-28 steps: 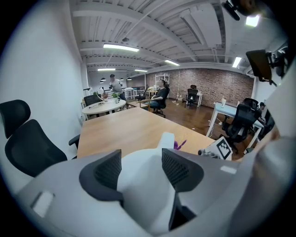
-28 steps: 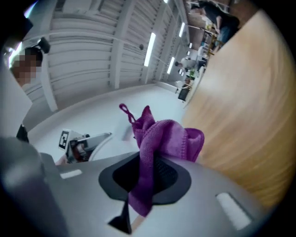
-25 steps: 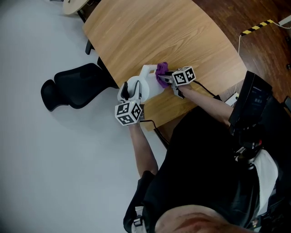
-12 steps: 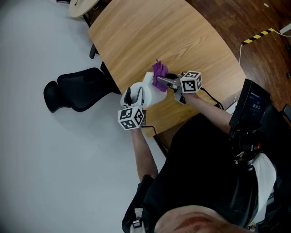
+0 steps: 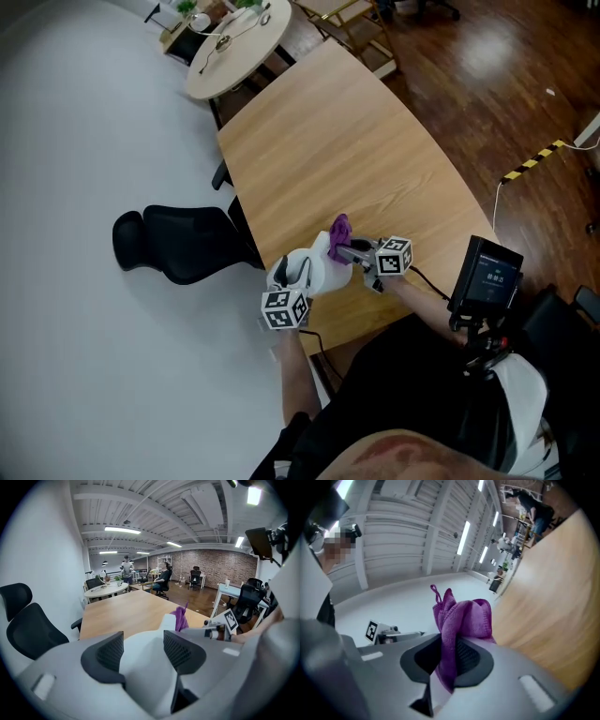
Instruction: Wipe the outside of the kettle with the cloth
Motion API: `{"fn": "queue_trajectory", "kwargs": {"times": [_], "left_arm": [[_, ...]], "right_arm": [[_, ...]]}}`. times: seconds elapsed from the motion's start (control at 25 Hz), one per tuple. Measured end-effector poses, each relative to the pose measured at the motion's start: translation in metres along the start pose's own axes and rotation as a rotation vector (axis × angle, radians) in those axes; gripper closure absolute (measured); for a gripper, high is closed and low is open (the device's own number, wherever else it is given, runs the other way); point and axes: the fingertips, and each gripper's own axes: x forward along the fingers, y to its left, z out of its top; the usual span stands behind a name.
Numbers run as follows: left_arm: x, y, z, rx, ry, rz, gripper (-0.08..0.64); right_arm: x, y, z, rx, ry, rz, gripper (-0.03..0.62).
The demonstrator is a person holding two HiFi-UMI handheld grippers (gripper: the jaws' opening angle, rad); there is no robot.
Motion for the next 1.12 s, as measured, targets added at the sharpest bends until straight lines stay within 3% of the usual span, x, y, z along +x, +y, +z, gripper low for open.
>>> {"fn": "queue_trajectory", "kwargs": {"times": [0.08, 0.16, 0.24, 0.32, 0.4, 0.48, 0.56, 0.64, 0.72, 0.88, 1.0, 1.12], "left_arm": [[0.001, 0.001, -0.009, -0.009, 0.001, 0.008, 0.396], [0.005, 0.006, -0.011, -0.011, -0.004, 0.008, 0.396], [0.01, 0.012, -0.009, -0.004, -0.016, 0.01, 0.397], [0.016, 0.013, -0.009, 0.005, -0.032, 0.015, 0.398], [0.022, 0.009, -0.011, 0.016, -0.048, 0.022, 0.399], [0.023, 0.003, -0.012, 0.022, -0.057, 0.029, 0.399], [0.018, 0.0, -0.013, 0.023, -0.058, 0.031, 0.4], [0.016, -0.002, -0.012, 0.028, -0.057, 0.014, 0.405], [0.016, -0.005, -0.013, 0.047, -0.054, -0.029, 0.407], [0.011, -0.006, -0.019, 0.132, -0.052, -0.19, 0.407], [0.007, -0.01, -0.027, 0.188, -0.03, -0.349, 0.414], [0.007, -0.014, -0.035, 0.24, -0.015, -0.452, 0.405]], "right_arm": [[-0.014, -0.056, -0.045, 0.128, 0.13, -0.159, 0.538], [-0.026, -0.095, -0.07, 0.195, 0.252, -0.297, 0.537], [-0.024, -0.1, -0.049, 0.193, 0.237, -0.304, 0.537], [-0.015, -0.074, 0.005, 0.155, 0.118, -0.18, 0.537], [-0.001, -0.027, 0.068, 0.113, -0.011, 0.045, 0.536], [0.016, 0.016, 0.101, 0.125, -0.055, 0.23, 0.536], [0.029, 0.017, 0.089, 0.216, -0.006, 0.257, 0.535], [0.036, 0.001, 0.079, 0.25, 0.028, 0.251, 0.535], [0.033, -0.029, 0.058, 0.308, 0.071, 0.194, 0.535], [0.015, -0.087, -0.012, 0.585, 0.213, -0.003, 0.535], [0.003, -0.1, -0.05, 0.604, 0.312, -0.09, 0.535], [-0.011, -0.121, -0.086, 0.626, 0.35, -0.184, 0.535]]}}
